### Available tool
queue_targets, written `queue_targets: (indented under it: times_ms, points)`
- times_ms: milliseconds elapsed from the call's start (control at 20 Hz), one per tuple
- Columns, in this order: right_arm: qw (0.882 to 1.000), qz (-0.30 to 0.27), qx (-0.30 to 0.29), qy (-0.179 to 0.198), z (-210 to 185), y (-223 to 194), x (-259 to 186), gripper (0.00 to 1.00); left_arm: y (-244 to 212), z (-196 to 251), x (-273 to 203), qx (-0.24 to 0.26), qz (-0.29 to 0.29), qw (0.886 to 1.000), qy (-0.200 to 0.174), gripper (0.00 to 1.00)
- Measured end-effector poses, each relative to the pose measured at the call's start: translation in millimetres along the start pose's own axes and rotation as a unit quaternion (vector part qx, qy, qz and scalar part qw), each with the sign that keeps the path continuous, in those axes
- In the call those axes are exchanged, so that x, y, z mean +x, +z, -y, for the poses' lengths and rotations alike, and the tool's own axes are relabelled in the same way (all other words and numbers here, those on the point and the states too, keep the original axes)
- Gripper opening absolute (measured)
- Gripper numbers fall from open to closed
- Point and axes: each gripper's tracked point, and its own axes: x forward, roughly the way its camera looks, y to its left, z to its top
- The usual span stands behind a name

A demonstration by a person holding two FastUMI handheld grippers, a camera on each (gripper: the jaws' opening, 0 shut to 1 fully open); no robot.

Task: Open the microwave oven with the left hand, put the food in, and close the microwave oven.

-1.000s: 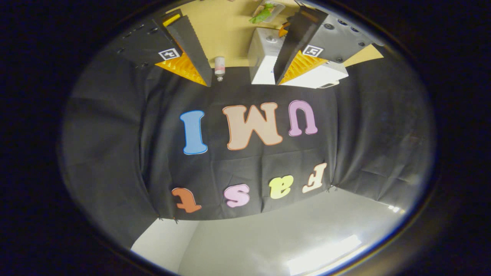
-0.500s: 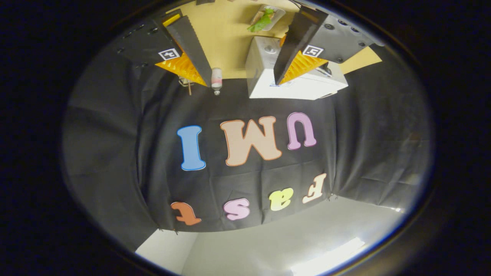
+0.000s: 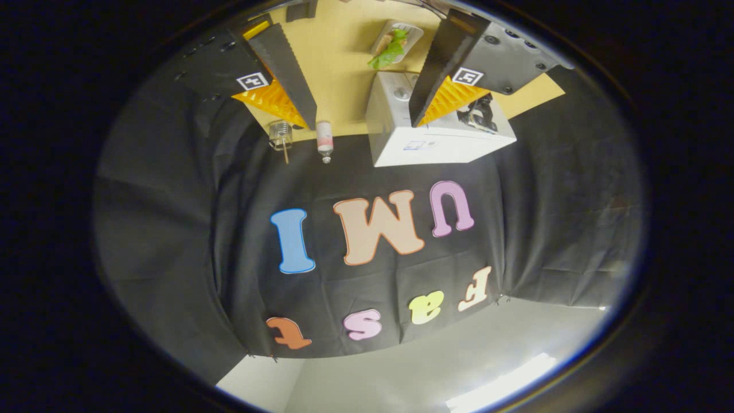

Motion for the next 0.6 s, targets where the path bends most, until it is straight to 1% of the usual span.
queue_targets:
  times_ms: [50, 100, 150, 200, 250, 300, 350, 400, 550, 600]
  points:
    - [1.000, -0.001, 0.000, -0.005, 4.3, -1.2, -3.2, 0.91, 1.2, -0.2, -0.2, 0.002, 0.005, 1.000, 0.000, 0.09]
    - [1.000, -0.002, 0.003, -0.009, 7.3, -2.1, -5.9, 0.99, -2.7, -0.5, -4.1, 0.004, -0.002, 1.000, 0.000, 0.09]
    - [1.000, -0.004, 0.004, -0.014, 11.7, -5.6, -9.4, 0.99, -9.5, 1.1, -15.6, -0.004, -0.004, 1.000, -0.003, 0.09]
    - [1.000, -0.007, 0.004, -0.018, 15.6, -8.5, -12.7, 0.99, -2.3, 2.5, -32.1, 0.002, 0.019, 1.000, -0.013, 0.10]
    - [1.000, -0.008, 0.003, -0.021, 18.6, -11.0, -16.0, 0.91, -5.2, 3.6, -49.2, 0.001, 0.023, 0.999, -0.024, 0.09]
    - [1.000, -0.007, 0.001, -0.024, 20.8, -12.0, -18.0, 0.91, -11.1, 3.6, -63.6, -0.001, 0.029, 0.999, -0.036, 0.08]
    - [1.000, -0.005, 0.001, -0.027, 22.5, -13.7, -19.2, 0.99, -11.8, 3.6, -76.4, -0.001, 0.040, 0.998, -0.045, 0.09]
    - [1.000, -0.004, 0.001, -0.028, 22.3, -15.6, -19.6, 0.91, -16.7, 0.6, -88.5, -0.001, 0.034, 0.998, -0.052, 0.11]
    - [1.000, -0.007, 0.009, -0.016, 13.6, -22.6, -19.4, 0.91, -23.1, -6.1, -118.6, 0.004, 0.027, 0.998, -0.057, 0.13]
    - [1.000, -0.008, 0.011, -0.012, 10.4, -23.7, -18.5, 0.99, -23.7, -9.1, -126.9, 0.006, 0.027, 0.998, -0.058, 0.15]
